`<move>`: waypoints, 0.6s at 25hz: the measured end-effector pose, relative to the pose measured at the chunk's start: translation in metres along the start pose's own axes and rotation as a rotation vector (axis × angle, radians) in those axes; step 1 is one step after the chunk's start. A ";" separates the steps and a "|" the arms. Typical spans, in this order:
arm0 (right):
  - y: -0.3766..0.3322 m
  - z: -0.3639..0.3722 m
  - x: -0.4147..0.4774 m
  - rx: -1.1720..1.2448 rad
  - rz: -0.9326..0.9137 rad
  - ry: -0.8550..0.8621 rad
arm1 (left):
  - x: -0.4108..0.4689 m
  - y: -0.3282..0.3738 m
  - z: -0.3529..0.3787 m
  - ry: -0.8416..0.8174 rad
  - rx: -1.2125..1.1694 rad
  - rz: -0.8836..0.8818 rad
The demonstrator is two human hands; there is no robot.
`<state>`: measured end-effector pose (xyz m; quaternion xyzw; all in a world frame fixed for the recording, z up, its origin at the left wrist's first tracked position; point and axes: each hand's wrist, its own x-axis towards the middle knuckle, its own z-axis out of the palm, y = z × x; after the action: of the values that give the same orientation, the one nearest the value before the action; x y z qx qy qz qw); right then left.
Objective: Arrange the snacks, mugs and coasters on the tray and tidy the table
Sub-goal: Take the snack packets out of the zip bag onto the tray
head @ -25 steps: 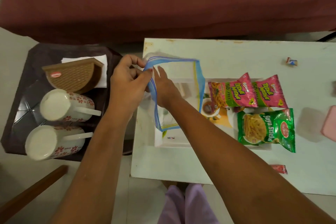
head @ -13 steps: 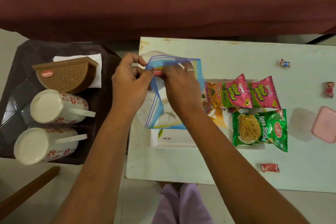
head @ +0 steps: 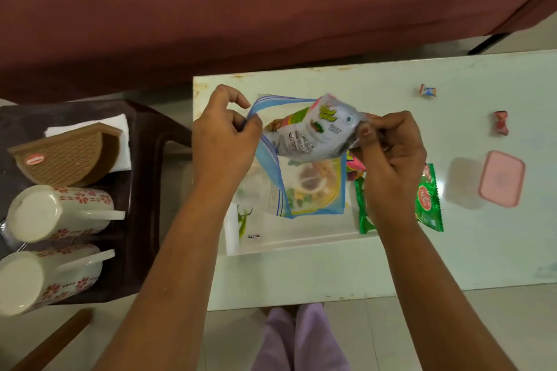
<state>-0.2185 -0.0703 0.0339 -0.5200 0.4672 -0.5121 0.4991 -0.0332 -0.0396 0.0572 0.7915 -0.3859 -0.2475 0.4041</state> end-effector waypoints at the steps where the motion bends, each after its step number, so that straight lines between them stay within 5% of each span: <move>1: -0.001 -0.006 -0.001 0.101 0.073 0.048 | -0.001 0.001 0.002 0.031 0.044 0.014; 5: 0.003 -0.048 -0.005 0.335 0.176 0.077 | -0.007 0.012 0.004 0.172 0.180 0.073; 10: 0.042 -0.103 -0.004 0.181 0.346 -0.100 | -0.002 0.027 -0.006 0.349 0.293 0.113; 15: 0.082 -0.123 -0.005 0.151 0.483 -0.259 | -0.007 0.023 0.005 0.314 0.387 0.098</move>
<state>-0.3399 -0.0753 -0.0509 -0.4162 0.4704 -0.3410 0.6994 -0.0503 -0.0444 0.0743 0.8633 -0.3965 -0.0232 0.3114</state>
